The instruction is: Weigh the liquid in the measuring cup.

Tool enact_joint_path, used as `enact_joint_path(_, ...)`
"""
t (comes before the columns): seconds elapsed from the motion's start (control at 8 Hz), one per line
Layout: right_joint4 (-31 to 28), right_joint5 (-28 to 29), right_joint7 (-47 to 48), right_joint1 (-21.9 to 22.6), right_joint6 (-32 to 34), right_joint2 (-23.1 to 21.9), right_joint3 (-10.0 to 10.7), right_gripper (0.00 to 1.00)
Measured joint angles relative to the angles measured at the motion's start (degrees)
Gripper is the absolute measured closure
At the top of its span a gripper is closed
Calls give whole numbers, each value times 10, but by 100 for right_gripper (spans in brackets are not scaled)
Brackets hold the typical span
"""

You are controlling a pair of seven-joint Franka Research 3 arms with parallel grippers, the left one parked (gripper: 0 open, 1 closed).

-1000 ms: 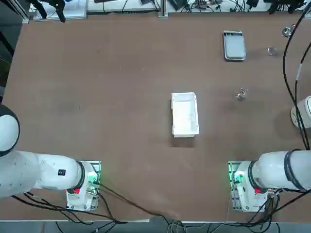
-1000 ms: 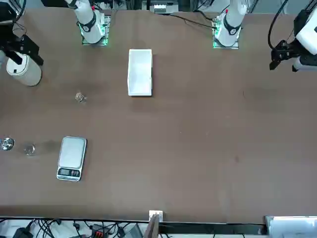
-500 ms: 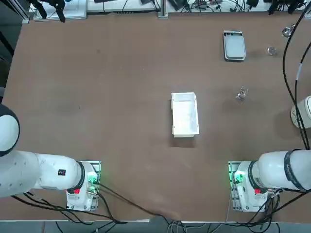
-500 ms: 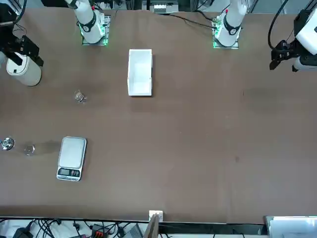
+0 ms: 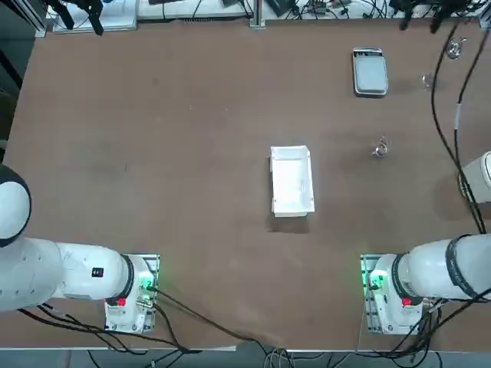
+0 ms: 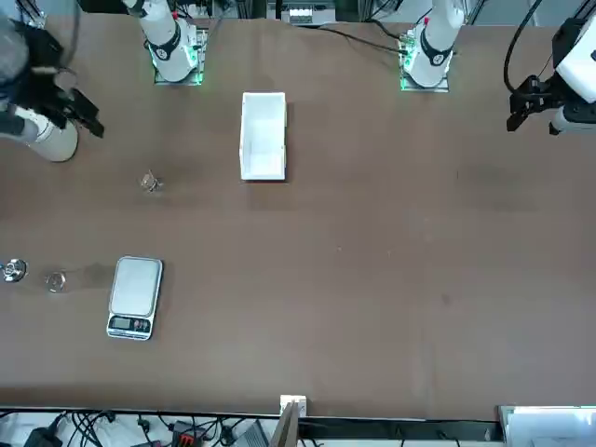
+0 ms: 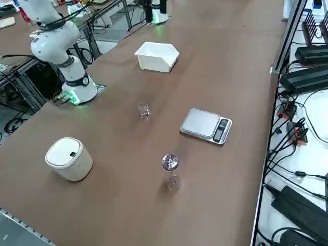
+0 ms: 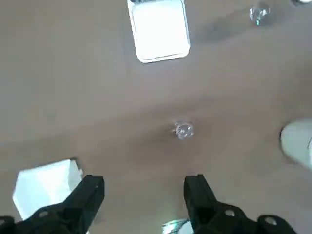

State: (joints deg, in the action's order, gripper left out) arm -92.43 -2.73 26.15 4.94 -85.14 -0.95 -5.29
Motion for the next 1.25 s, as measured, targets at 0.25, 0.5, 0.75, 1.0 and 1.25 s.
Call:
enact_joint_path(0.25,-23,-39,149,55,-31,32,-2,0)
enact_joint_path(0.5,-72,-109,320,95,-74,65,-3,0)
enact_joint_path(0.75,-106,-165,474,118,-83,103,-3,0)
enact_joint_path(1.0,-117,-192,650,135,-72,147,-3,0)
enact_joint_path(1.25,-120,-219,819,156,-45,191,-3,0)
